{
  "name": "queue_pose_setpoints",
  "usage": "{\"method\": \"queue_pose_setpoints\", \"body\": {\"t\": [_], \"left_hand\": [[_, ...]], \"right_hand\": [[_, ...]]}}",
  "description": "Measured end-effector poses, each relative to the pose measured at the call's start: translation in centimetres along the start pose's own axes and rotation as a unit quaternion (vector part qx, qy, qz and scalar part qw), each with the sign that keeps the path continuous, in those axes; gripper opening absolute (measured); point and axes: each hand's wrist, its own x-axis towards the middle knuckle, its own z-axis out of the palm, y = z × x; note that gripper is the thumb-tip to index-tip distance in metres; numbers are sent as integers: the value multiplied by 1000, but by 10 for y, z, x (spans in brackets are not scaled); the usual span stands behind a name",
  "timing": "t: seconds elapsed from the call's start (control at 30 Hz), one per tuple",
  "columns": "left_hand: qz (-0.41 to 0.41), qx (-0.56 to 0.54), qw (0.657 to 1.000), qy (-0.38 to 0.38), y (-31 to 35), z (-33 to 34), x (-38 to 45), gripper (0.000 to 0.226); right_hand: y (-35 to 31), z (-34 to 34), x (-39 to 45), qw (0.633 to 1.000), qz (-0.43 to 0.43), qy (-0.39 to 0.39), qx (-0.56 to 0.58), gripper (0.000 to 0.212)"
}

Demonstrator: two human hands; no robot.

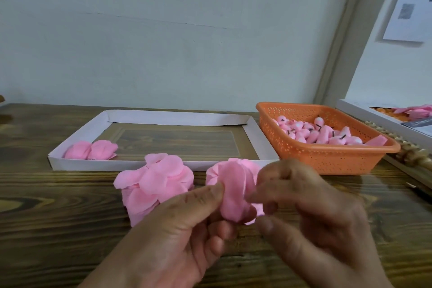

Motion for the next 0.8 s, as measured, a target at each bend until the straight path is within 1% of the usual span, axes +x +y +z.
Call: {"method": "queue_pose_setpoints", "body": {"t": [0.07, 0.17, 0.23, 0.27, 0.33, 0.43, 0.5, 0.6, 0.7, 0.8], "left_hand": [[-1, -11, 1000, 6, -2, -1, 2, 19], [4, -19, 1000, -13, -3, -2, 2, 18], [17, -12, 1000, -11, -2, -3, 2, 22], [19, -12, 1000, -11, -2, -3, 2, 29], [23, -4, 1000, -19, 0, -3, 2, 39], [34, 16, 998, -41, 3, -5, 2, 53], [39, 23, 997, -57, 4, -7, 1, 53], [37, 27, 996, -81, 4, -10, 1, 52], [31, 38, 994, -98, 3, -13, 2, 51], [26, 45, 992, -112, 4, -14, 2, 49]], "right_hand": [[-4, 5, -1, 998, -34, 2, -53, 15], [-5, 9, 1, 989, -65, 20, -132, 17], [-4, 10, 1, 983, -73, 54, -160, 18], [-2, 12, 1, 981, -68, 80, -162, 19], [1, 15, 1, 983, -31, 125, -133, 18], [6, 18, 3, 988, 10, 136, -69, 13], [8, 19, 6, 992, 26, 124, -31, 10], [8, 17, 8, 989, 77, 107, 64, 9], [9, 16, 8, 978, 137, 75, 140, 16], [7, 14, 11, 963, 168, 34, 210, 26]]}}
